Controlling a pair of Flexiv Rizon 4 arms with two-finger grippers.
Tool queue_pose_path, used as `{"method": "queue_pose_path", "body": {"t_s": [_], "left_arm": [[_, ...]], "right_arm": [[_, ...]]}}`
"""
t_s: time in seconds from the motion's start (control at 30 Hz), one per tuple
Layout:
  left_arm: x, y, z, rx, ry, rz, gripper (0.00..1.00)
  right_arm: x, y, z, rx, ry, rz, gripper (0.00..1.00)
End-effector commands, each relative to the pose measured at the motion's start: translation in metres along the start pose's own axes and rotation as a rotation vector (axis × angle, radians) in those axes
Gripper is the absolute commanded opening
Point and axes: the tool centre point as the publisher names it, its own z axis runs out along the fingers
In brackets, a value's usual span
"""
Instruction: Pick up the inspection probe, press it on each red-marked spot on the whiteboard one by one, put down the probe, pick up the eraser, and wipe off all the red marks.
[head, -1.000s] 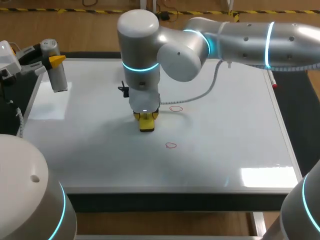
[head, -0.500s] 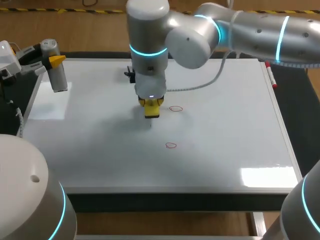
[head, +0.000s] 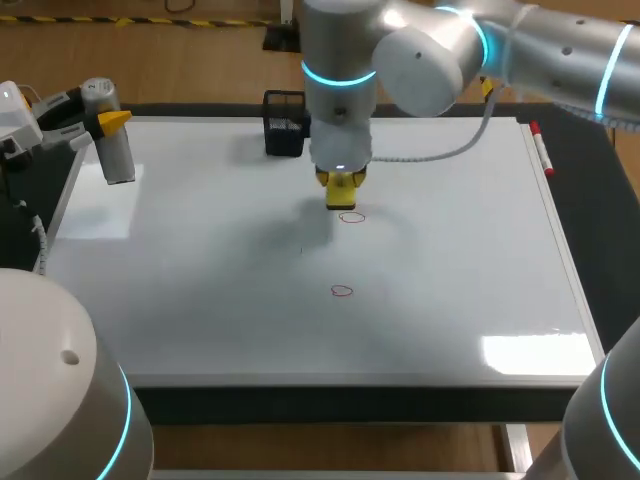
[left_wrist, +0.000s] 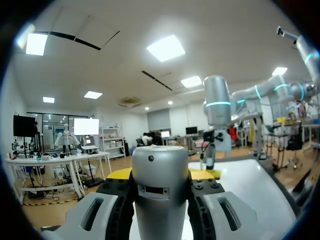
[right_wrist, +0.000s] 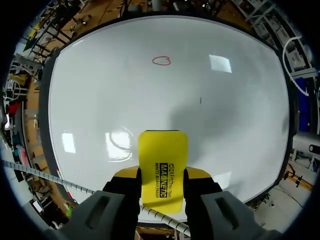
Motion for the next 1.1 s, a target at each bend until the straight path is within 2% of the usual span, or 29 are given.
{"method": "queue_pose_path", "body": {"t_s": [0.03, 0.23, 0.77, 1.1], "left_arm": [[0.0, -0.001, 0.0, -0.001, -0.001, 0.001, 0.0], [0.0, -0.001, 0.0, -0.001, -0.001, 0.001, 0.0], [0.0, -0.001, 0.0, -0.001, -0.001, 0.001, 0.0], [0.0, -0.001, 0.0, -0.001, -0.001, 0.001, 0.0]], "right_arm": [[0.033, -0.015, -0.004, -0.01, -0.008, 0.023, 0.0], [0.069, -0.04, 0.006, -0.026, 0.037, 0.056, 0.0], [0.162, -0.115, 0.033, -0.098, 0.079, 0.193, 0.0], [0.187, -0.14, 0.044, -0.125, 0.049, 0.233, 0.0]]}}
